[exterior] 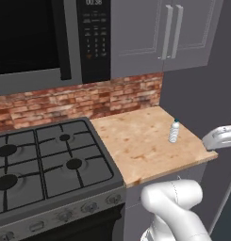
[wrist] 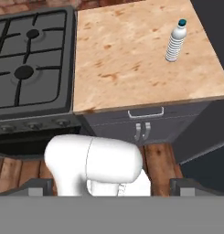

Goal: Take the bottled waters from the counter and place them in the freezer to freeze. Close the freezer door after placing the bottles.

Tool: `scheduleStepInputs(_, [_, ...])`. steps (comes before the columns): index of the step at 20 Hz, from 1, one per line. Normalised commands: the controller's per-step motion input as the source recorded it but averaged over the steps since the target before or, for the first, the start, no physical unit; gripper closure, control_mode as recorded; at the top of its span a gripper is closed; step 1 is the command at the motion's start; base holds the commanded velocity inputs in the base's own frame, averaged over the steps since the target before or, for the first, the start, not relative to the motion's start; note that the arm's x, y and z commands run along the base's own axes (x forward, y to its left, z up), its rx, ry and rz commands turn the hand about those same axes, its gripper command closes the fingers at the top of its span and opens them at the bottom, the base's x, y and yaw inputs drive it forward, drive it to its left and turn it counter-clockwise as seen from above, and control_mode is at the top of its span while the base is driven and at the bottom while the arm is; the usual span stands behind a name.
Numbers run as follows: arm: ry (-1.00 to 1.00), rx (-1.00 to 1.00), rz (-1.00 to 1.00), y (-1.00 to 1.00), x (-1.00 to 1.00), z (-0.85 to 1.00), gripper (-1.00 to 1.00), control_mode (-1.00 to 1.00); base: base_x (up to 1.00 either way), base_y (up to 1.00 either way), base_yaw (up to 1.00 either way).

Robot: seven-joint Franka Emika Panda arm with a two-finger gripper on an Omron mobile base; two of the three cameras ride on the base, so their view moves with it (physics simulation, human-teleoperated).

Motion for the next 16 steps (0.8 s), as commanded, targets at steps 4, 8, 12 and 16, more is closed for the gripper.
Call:
scheduleStepInputs(4, [-0.24, 0.00, 0.00, 0.00, 0.21, -0.36, -1.00, -1.00, 0.00, 0.00, 0.00])
scheduleStepInputs(8, [-0.28, 0.00, 0.00, -0.03, 0.20, -0.41, -1.00, -1.00, 0.00, 0.00, 0.00])
scheduleStepInputs(12, [-0.28, 0.01, 0.00, -0.21, 0.21, -0.35, -1.00, -1.00, 0.00, 0.00, 0.00])
scheduleStepInputs(16, [-0.29, 0.00, 0.00, -0.15, 0.29, -0.38, -1.00, -1.00, 0.00, 0.00, 0.00])
